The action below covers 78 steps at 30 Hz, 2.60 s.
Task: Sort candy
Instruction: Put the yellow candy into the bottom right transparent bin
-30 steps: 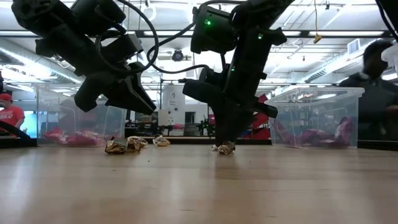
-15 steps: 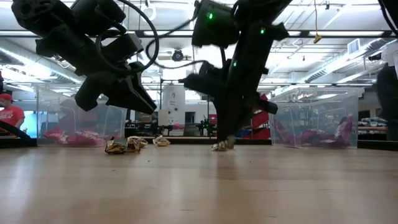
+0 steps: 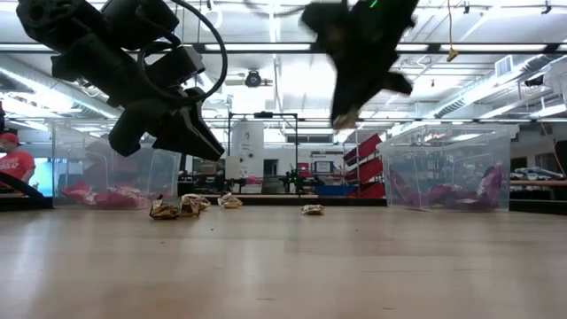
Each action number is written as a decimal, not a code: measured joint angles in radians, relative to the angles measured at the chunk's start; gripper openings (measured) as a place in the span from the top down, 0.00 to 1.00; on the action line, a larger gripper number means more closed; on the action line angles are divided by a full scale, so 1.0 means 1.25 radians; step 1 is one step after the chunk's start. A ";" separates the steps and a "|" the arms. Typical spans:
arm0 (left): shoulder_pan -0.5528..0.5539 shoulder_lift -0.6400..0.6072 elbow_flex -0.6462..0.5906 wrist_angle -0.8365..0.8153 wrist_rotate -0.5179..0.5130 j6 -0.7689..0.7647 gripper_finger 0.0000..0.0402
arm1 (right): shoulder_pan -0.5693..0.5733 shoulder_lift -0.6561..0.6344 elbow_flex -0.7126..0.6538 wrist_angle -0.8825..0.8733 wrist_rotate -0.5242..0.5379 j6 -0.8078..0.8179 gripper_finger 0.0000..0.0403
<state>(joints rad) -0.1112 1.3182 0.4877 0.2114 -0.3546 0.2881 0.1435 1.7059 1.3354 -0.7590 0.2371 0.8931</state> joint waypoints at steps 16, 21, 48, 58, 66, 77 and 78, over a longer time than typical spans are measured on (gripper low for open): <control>0.000 0.000 0.000 0.009 0.000 -0.003 0.75 | 0.164 -0.324 0.000 -0.381 -0.231 0.166 0.98; 0.000 0.000 0.000 0.027 0.000 -0.003 0.75 | 0.232 -0.366 0.000 -0.483 -0.276 0.307 0.98; 0.000 0.000 0.000 0.025 -0.024 -0.002 0.75 | 0.458 -0.129 0.000 -0.546 -0.365 0.435 0.98; 0.000 0.000 0.000 0.022 -0.024 -0.001 0.75 | 0.539 -0.150 0.000 -0.497 -0.308 0.551 0.98; 0.000 0.000 0.000 0.016 -0.024 -0.001 0.75 | 0.609 -0.189 0.000 -0.516 -0.214 0.675 0.98; 0.000 0.000 0.000 0.026 -0.024 -0.001 0.75 | 0.621 -0.194 0.000 -0.525 -0.145 0.689 0.98; 0.000 0.000 0.000 0.028 -0.024 -0.001 0.75 | 0.621 -0.194 0.000 -0.526 -0.130 0.688 0.99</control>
<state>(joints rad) -0.1112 1.3182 0.4877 0.2459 -0.3847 0.2867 0.9195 1.4639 1.3354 -1.4162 0.0746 1.7535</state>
